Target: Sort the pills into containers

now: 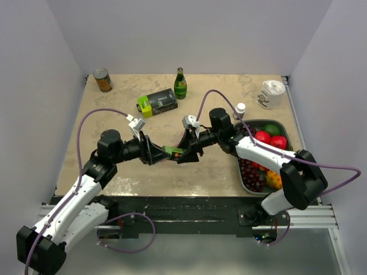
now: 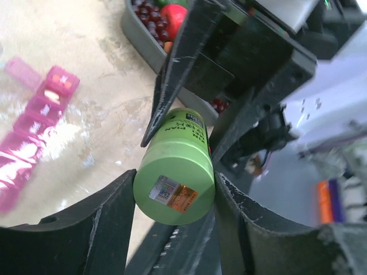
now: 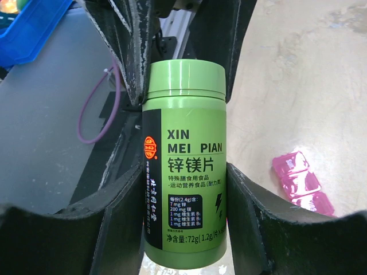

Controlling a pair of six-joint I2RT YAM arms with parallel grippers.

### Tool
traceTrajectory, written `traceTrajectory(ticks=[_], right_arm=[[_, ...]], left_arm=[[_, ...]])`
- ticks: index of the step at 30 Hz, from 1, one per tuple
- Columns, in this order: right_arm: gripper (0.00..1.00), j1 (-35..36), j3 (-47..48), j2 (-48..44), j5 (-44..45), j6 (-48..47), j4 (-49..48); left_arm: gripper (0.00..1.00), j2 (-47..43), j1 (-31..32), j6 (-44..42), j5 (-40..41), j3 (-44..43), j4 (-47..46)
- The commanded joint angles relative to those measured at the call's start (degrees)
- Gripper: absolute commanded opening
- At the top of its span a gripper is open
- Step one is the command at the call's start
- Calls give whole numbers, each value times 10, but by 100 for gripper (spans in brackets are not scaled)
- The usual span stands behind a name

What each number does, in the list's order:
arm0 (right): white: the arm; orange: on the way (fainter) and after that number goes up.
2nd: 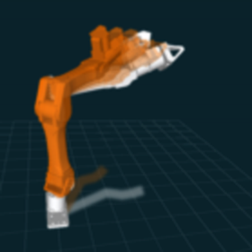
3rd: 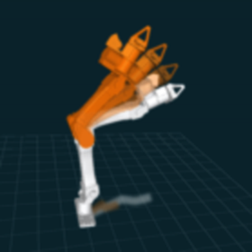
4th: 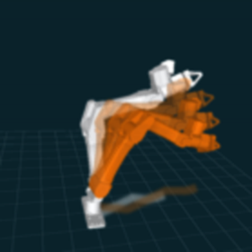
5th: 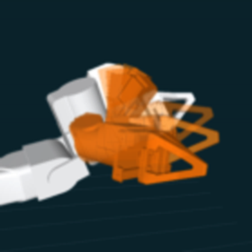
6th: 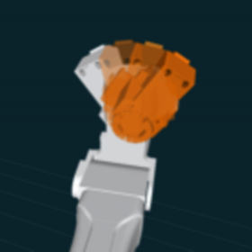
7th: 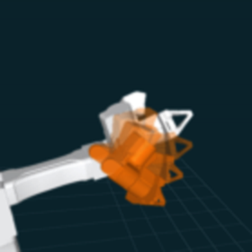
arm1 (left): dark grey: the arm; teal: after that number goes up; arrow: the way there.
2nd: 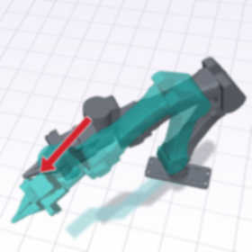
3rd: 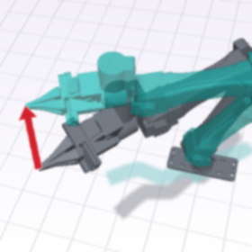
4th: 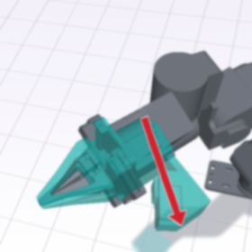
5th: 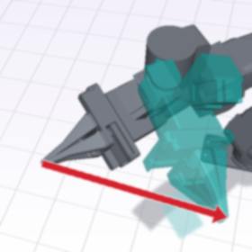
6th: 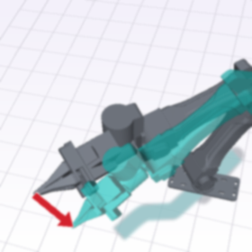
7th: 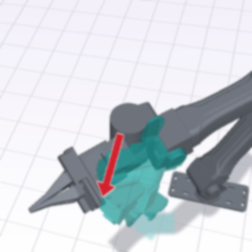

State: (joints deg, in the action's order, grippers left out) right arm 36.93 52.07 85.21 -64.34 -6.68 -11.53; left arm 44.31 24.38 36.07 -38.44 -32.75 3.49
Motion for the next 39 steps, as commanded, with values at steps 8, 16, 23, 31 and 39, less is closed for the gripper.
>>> traceTrajectory(ticks=[8, 16, 23, 31, 39], right_arm=[[0, 4, 25, -7, 1, -4, -24], [0, 3, 26, -9, 0, -7, -23], [0, 3, 27, -5, 0, -9, -20], [0, 3, 27, -3, 2, -9, -19], [0, 3, 27, -4, 4, -10, -18]], left_arm=[[18, 16, 4, -581, -154, -3, 13], [99, -31, 3, -474, -75, -14, -75], [99, -142, 3, -224, 16, 9, -101], [98, -115, 3, 38, 142, -18, 26], [91, -52, 3, 119, 93, -11, -20]])
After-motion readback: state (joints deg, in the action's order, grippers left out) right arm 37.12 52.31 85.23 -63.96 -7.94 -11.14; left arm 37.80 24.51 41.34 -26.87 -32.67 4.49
